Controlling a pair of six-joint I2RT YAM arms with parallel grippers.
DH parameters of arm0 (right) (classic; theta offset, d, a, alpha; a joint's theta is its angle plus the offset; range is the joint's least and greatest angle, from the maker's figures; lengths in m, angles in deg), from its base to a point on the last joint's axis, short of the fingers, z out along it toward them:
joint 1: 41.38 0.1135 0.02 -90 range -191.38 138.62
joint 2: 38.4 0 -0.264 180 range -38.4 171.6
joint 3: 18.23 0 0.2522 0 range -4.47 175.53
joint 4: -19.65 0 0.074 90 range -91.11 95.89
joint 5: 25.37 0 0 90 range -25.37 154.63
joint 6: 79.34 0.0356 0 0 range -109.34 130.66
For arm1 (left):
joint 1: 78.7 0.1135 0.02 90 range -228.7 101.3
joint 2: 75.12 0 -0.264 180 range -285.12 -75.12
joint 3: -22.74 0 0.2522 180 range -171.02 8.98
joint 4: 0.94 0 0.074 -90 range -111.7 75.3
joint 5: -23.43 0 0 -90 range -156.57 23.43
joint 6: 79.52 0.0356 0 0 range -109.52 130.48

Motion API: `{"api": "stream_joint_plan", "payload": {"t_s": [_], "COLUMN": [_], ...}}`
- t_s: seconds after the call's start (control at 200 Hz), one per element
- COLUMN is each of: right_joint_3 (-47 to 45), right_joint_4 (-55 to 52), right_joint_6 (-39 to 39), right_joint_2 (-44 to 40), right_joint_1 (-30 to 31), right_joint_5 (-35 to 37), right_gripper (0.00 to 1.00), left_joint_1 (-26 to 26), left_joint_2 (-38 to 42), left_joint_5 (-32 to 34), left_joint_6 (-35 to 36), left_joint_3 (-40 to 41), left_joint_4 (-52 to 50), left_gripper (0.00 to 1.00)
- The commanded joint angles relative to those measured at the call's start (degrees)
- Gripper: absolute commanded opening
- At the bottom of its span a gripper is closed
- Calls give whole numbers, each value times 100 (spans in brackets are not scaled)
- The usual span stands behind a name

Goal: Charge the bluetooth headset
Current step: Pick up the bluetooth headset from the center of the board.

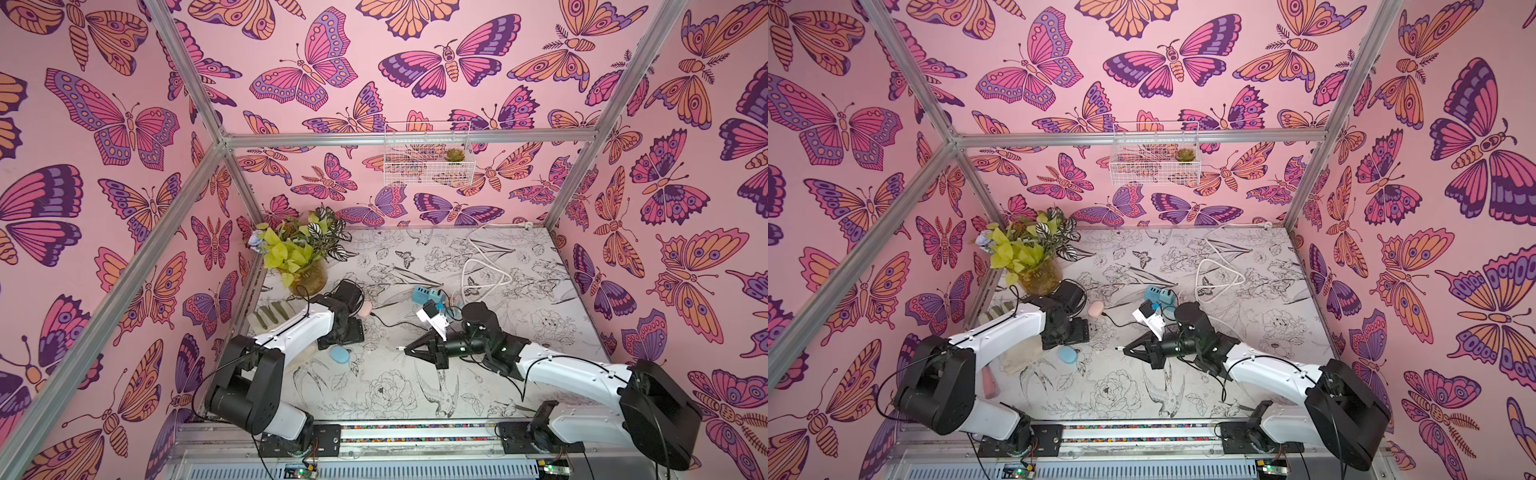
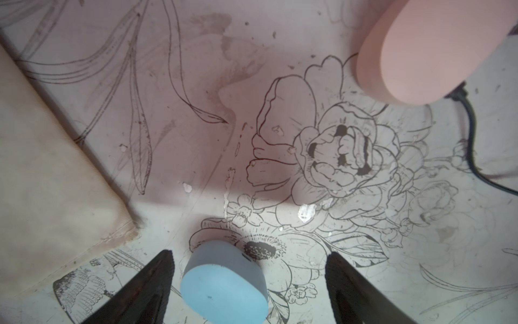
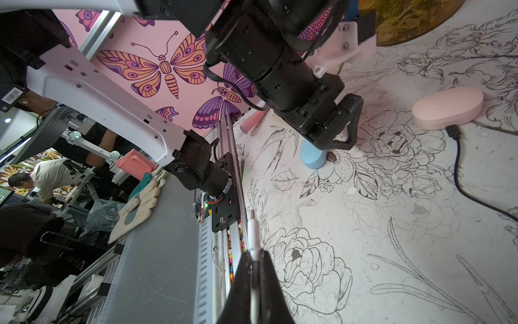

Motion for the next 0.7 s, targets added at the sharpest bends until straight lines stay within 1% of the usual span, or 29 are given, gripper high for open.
{"api": "stream_joint_plan", "payload": {"t_s": [0.0,0.135,0.326,0.476,0.697], "right_joint_3": [-17,-6,22,-2,-34], "right_joint_4": [57,100,163,171,177], "right_joint_6": [7,27,88,106,116], "right_joint_2": [-128,-90,-28,-34,-71], "right_joint_1": [42,41,41,38,45], "right_joint_5": [5,-4,7,25,66], "right_gripper": [7,7,7,7,7], "left_joint_1": [37,-5,-218,-464,-768], "left_joint_2": [-25,150,279,328,13], "left_joint_5": [-236,-357,-535,-378,107], "left_joint_6": [159,86,21,-24,-148], "left_joint_3": [166,363,475,505,471], "left_joint_4": [39,31,-10,-74,-212], "left_gripper": [86,85,84,84,80]}}
